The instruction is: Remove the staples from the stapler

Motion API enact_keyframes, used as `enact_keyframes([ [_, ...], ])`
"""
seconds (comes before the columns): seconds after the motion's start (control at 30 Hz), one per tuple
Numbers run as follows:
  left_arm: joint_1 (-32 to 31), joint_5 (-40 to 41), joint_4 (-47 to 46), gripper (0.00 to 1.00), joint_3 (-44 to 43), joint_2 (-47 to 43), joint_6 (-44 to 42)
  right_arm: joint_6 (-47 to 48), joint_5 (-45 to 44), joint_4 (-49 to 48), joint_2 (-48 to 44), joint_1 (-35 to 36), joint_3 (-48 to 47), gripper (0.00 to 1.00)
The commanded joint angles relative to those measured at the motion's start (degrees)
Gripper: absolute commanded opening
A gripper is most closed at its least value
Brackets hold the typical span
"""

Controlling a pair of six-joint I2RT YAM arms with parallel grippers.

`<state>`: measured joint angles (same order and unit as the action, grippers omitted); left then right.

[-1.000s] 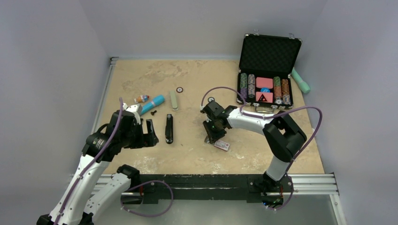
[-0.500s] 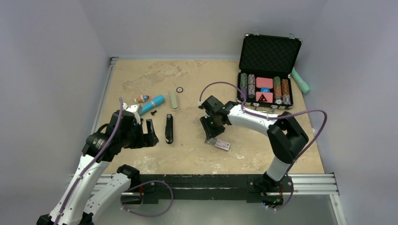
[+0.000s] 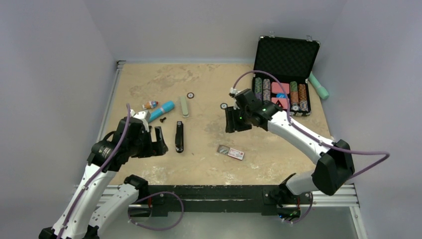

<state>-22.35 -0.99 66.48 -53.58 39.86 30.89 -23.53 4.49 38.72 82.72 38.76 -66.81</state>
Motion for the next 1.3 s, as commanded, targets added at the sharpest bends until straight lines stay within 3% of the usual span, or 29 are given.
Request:
enact_keyframes([
  [0.0,-0.42,0.33,-0.95,0.9,-0.09,1.08,0.33,-4.24,-4.34,0.25,-4.79,-4.5,4.38,0.55],
  [0.2,-0.42,-2.59,-1.88,0.9,0.08,2.76,-0.86,-9.61,-12.49,1.16,-9.17,-5.34,8.5,0.53],
  [0.33,-0.41,-4.62,-2.51,0.88,-0.25,5.14,-2.16,-13.57,-15.26,2.25,-10.73,-5.62,11.01,0.43],
  [0.67,-3.89,-10.07,-13.58,0.81,-1.01,16.08,-3.24,-15.43,-12.08,2.56,-12.72,-5.63,18.07,0.22],
  [0.93,-10.5,-10.96,-21.59,0.73,-5.43,32.09,-3.76,-15.37,-5.95,0.57,-12.27,-5.63,24.52,0.16],
  [1.03,-11.29,-11.99,-23.68,0.62,-7.22,37.94,-4.03,-16.11,-4.87,-0.21,-12.25,-5.63,25.53,0.12],
  [1.17,-12.53,-13.08,-24.76,0.44,-10.54,45.39,-4.88,-17.27,-3.05,-2.39,-11.04,-5.63,27.77,0.0],
  [1.27,-13.1,-13.32,-25.36,0.29,-12.26,49.65,-5.52,-18.38,-2.15,-4.02,-10.74,-5.63,28.79,0.0],
])
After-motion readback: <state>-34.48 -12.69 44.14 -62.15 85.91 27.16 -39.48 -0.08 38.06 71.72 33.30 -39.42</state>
